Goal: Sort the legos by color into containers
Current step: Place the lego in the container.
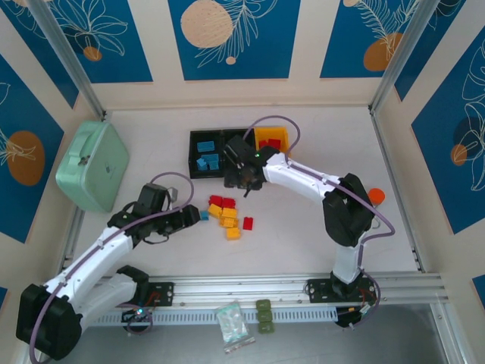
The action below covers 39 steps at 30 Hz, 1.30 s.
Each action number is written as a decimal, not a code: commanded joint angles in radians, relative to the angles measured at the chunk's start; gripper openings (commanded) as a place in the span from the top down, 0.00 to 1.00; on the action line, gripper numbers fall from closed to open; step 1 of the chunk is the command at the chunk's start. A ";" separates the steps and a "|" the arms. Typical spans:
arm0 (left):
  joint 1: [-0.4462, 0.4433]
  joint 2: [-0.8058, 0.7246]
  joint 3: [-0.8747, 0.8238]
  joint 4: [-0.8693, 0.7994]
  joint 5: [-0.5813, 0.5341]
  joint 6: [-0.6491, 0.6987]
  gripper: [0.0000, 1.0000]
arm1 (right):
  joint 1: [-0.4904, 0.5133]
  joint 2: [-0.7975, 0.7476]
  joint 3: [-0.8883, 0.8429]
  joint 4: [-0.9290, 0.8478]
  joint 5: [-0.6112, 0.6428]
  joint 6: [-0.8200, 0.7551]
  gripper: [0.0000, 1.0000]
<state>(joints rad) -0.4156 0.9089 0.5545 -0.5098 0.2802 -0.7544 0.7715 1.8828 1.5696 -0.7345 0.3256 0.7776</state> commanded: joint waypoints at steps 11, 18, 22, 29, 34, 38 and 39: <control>-0.004 -0.028 -0.021 -0.044 -0.013 -0.047 0.25 | -0.072 0.396 0.607 -0.146 -0.081 -0.143 0.39; -0.005 0.004 -0.024 -0.028 -0.013 -0.045 0.25 | -0.102 0.580 0.922 -0.242 -0.124 -0.147 0.39; -0.005 0.010 -0.031 -0.014 -0.007 -0.043 0.25 | -0.109 0.649 1.035 -0.255 -0.154 -0.162 0.38; -0.005 0.029 -0.035 -0.001 0.006 -0.040 0.25 | -0.116 0.700 1.097 -0.206 -0.215 -0.173 0.38; -0.005 0.018 -0.043 0.002 0.005 -0.044 0.25 | -0.112 0.720 1.121 -0.193 -0.239 -0.170 0.36; -0.005 0.010 -0.050 0.002 0.007 -0.052 0.25 | -0.108 0.722 1.123 -0.185 -0.229 -0.160 0.26; -0.005 0.008 -0.050 0.002 0.010 -0.053 0.25 | -0.109 0.722 1.127 -0.187 -0.228 -0.155 0.24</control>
<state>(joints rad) -0.4156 0.9340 0.5209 -0.5114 0.2802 -0.7895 0.6594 2.5927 2.6530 -0.9310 0.1230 0.6170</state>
